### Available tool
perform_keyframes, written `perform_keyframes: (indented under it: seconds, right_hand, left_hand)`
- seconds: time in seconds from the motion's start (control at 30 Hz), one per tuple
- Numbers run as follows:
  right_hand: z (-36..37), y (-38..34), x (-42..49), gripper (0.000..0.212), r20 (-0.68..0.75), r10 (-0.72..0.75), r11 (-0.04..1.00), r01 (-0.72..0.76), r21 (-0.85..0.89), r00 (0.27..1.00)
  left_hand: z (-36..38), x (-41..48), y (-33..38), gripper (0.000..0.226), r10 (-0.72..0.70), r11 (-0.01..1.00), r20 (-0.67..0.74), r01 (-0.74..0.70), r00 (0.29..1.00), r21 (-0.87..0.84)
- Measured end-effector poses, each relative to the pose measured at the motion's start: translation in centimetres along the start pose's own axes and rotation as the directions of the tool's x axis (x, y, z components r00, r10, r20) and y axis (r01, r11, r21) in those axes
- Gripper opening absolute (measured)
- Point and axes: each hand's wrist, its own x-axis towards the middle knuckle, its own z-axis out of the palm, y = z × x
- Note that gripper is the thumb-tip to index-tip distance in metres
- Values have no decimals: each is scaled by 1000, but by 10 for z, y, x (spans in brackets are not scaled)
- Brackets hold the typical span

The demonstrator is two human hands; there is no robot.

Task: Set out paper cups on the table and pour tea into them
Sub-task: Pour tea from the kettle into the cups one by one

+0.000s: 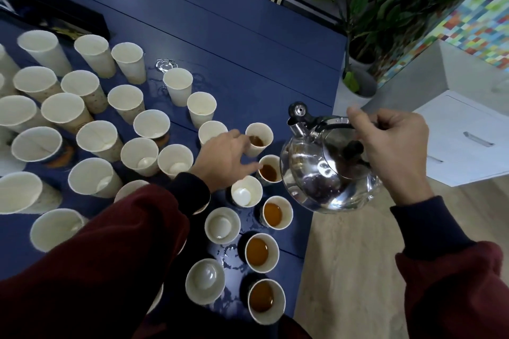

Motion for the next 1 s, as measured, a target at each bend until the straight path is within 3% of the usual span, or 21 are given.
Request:
perform_keyframes:
  seconds: [0.1, 0.2, 0.47, 0.63, 0.77, 1.0]
  right_hand:
    - [-6, -2, -21, 64, 32, 25, 999, -25, 20, 999]
    - [-11, -3, -42, 63, 58, 27, 1000, -27, -12, 998]
    - [-13, -7, -79, 60, 115, 70, 991, -56, -119, 991]
    - [-11, -7, -86, 43, 142, 48, 984, -23, -178, 989]
    - [-9, -6, -90, 55, 128, 43, 981, -18, -193, 991]
    - [-4, -5, -90, 55, 123, 43, 971, -13, -238, 991]
  left_hand:
    - [4, -25, 4, 61, -1, 995, 180, -18, 984, 101]
    - [15, -41, 5, 67, -1, 980, 231, -45, 973, 192]
    - [35, -54, 6, 64, 27, 930, 192, -95, 981, 356]
    - [42, -57, 1, 59, 11, 928, 150, -66, 989, 366]
    - [45, -56, 0, 57, 5, 936, 128, -50, 992, 348]
    - [44, -53, -4, 57, 0, 946, 104, -33, 995, 323]
